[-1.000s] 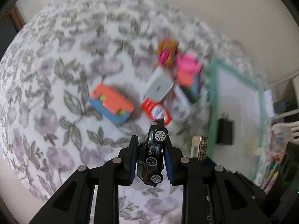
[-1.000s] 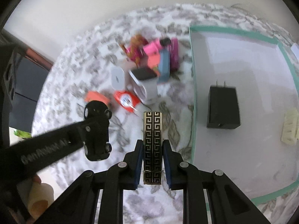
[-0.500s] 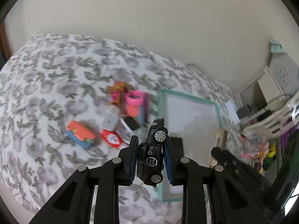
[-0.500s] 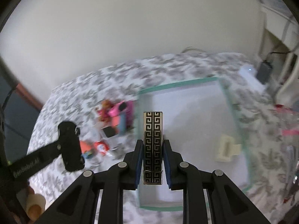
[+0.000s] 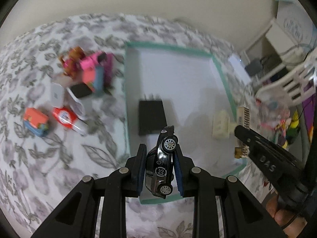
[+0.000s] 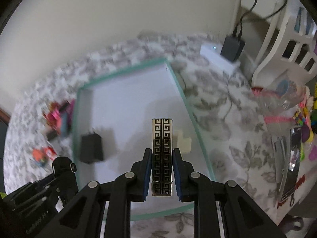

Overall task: Organize rigid objects
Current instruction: 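Carry bar and toy car into the tray and open both tools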

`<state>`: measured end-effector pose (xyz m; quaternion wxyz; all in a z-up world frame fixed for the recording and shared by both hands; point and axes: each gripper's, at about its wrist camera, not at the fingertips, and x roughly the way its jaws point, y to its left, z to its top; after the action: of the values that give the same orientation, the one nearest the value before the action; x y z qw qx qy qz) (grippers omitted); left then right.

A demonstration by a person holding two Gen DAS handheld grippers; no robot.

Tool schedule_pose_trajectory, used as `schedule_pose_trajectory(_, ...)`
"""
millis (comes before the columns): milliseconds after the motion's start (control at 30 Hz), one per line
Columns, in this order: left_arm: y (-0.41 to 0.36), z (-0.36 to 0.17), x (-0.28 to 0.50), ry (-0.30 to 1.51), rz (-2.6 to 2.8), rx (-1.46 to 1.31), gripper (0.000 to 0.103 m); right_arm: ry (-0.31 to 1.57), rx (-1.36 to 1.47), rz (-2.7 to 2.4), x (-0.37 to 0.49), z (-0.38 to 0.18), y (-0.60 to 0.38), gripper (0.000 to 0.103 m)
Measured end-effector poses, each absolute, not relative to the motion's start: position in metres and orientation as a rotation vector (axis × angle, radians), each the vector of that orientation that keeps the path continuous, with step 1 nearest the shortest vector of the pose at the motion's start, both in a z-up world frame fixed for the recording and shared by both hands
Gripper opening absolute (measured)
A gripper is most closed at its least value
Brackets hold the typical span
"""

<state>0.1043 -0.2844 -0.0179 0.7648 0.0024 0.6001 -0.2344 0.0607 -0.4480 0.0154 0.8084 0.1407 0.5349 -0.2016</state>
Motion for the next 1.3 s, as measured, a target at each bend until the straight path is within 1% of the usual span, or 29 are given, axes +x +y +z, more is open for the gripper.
schedule_pose_trajectory(133, -0.297, -0.038, 0.099, 1.345, -0.503, 0.064, 0.028, 1.208, 0.303, -0.424, 0.061, -0.008, -0.449, 0.022)
schedule_pose_trajectory(333, -0.304, -0.046, 0.098, 1.354, -0.485, 0.122, 0.028, 1.254, 0.289, -0.41, 0.063, -0.027, -0.443, 0.022)
schedule_pose_trajectory(600, -0.311, -0.049, 0.096, 1.347, -0.481, 0.152, 0.028, 1.283, 0.262, -0.416, 0.066, -0.033, -0.438, 0.023)
schedule_pose_trajectory(667, -0.312, -0.05, 0.096, 1.346, -0.477, 0.158, 0.033, 1.28, 0.261, -0.417, 0.067, -0.031, -0.439, 0.023)
schedule_pose_trajectory(733, -0.311, -0.052, 0.098, 1.36, -0.489, 0.145, 0.055, 1.272, 0.259, -0.419, 0.067, -0.027, -0.438, 0.023)
schedule_pose_trajectory(767, -0.31, -0.051, 0.098, 1.364, -0.492, 0.141, 0.059, 1.268, 0.259, -0.419, 0.068, -0.026, -0.439, 0.023)
schedule_pose_trajectory(867, -0.309, -0.046, 0.097, 1.352, -0.491, 0.139, 0.061, 1.238, 0.259, -0.421, 0.068, -0.014, -0.439, 0.025)
schedule_pose_trajectory(967, -0.306, -0.037, 0.098, 1.334, -0.496, 0.133, 0.07, 1.21, 0.259, -0.435, 0.066, -0.003, -0.439, 0.029)
schedule_pose_trajectory(1000, -0.303, -0.034, 0.099, 1.325, -0.495, 0.126, 0.073, 1.196, 0.266, -0.438, 0.066, 0.001, -0.441, 0.032)
schedule_pose_trajectory(1033, -0.302, -0.03, 0.099, 1.317, -0.493, 0.121, 0.073, 1.178, 0.276, -0.439, 0.065, 0.005, -0.441, 0.035)
schedule_pose_trajectory(1200, -0.289, -0.016, 0.103, 1.282, -0.468, 0.098, 0.073, 1.094, 0.301, -0.425, 0.063, 0.025, -0.442, 0.035)
schedule_pose_trajectory(1267, -0.279, -0.013, 0.107, 1.272, -0.438, 0.077, 0.073, 1.057, 0.294, -0.423, 0.063, 0.032, -0.44, 0.042)
schedule_pose_trajectory(1300, -0.274, -0.01, 0.11, 1.263, -0.415, 0.068, 0.073, 1.046, 0.295, -0.422, 0.062, 0.034, -0.439, 0.05)
